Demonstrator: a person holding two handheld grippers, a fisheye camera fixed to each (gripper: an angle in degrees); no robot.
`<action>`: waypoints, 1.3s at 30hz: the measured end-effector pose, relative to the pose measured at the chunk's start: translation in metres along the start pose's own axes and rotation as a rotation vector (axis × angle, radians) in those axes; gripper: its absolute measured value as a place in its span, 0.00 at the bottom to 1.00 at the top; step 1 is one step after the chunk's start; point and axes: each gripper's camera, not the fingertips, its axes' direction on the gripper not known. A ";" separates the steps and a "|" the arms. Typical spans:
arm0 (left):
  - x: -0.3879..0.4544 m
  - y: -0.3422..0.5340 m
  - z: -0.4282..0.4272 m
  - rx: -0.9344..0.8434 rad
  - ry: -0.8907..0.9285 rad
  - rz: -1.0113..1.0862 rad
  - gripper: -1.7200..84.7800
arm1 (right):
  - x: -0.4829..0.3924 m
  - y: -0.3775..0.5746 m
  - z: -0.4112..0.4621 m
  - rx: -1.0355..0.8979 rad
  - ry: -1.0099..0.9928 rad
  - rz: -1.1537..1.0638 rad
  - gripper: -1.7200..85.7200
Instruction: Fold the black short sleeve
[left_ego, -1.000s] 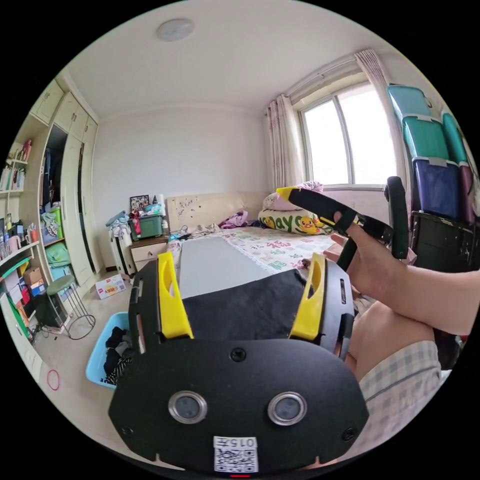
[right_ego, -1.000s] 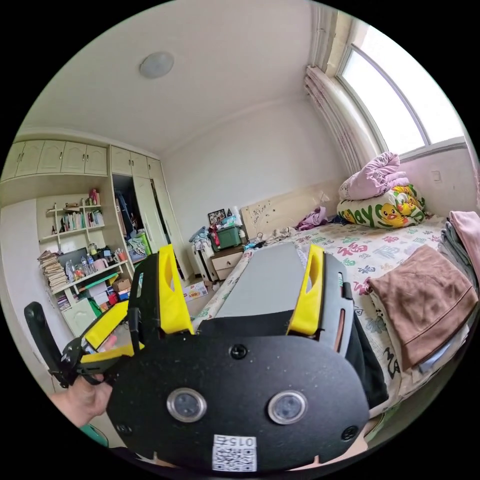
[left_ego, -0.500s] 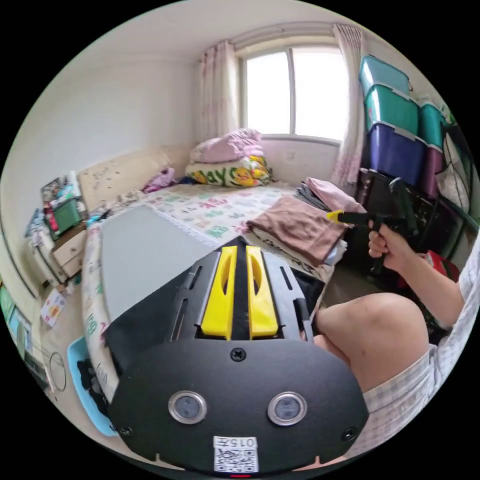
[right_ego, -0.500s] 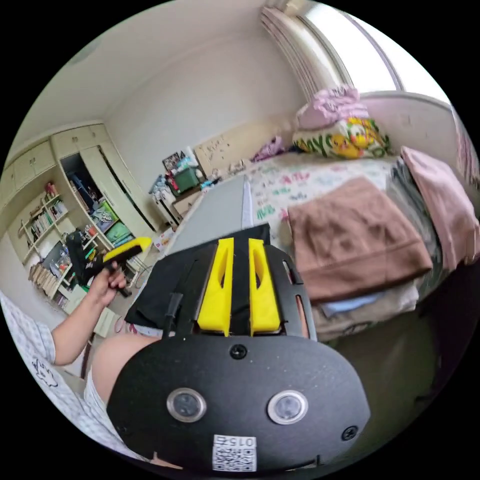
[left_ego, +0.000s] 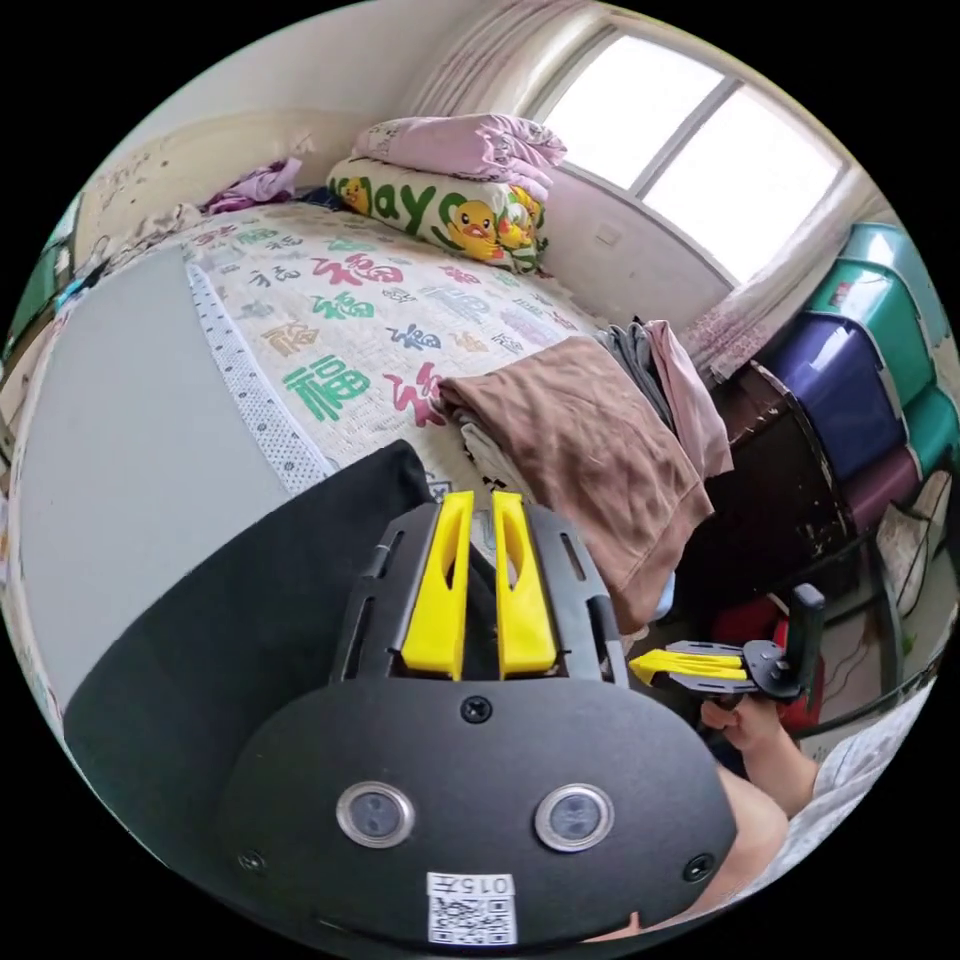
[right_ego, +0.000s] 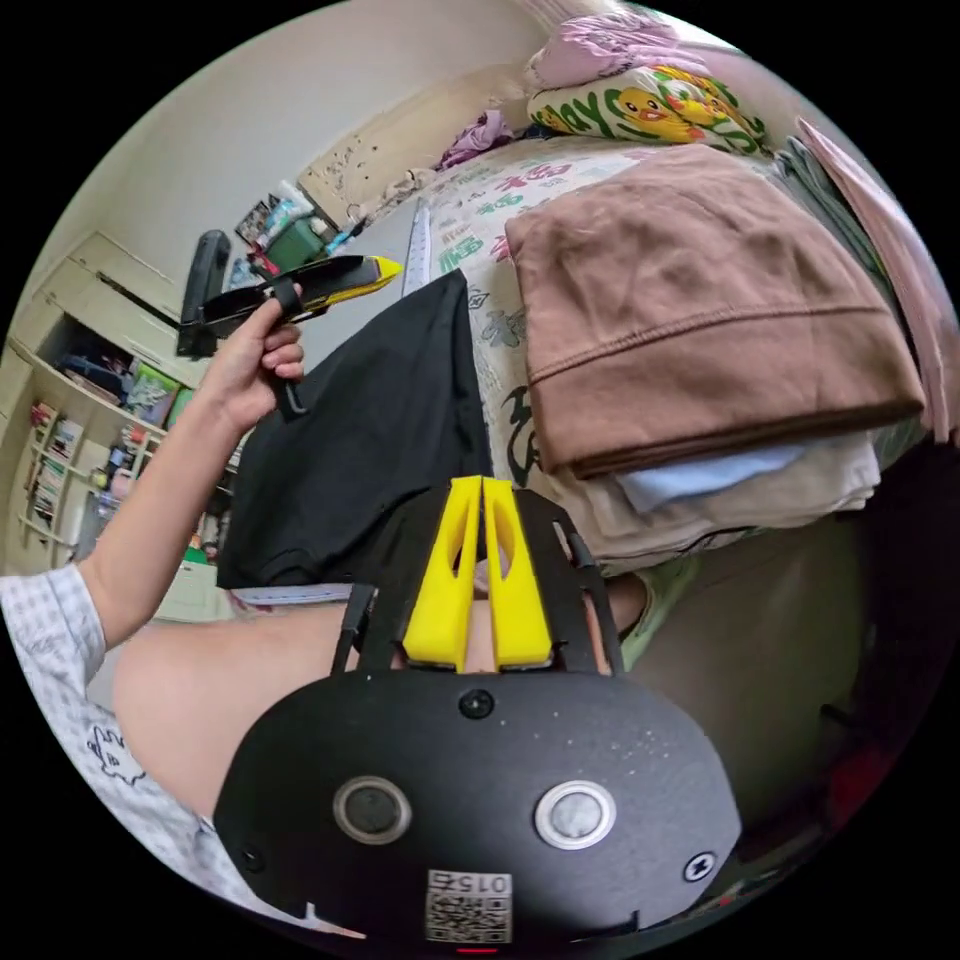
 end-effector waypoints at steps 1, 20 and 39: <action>0.008 0.008 -0.013 0.018 -0.049 -0.039 0.03 | -0.010 -0.015 0.005 -0.030 0.073 -0.012 0.03; 0.098 0.052 -0.163 -0.019 -0.372 -0.548 0.02 | -0.125 -0.141 0.075 -0.192 0.218 -0.082 0.01; 0.140 0.038 -0.230 -0.062 -0.458 -0.648 0.02 | -0.120 -0.187 0.102 -0.342 0.182 -0.034 0.01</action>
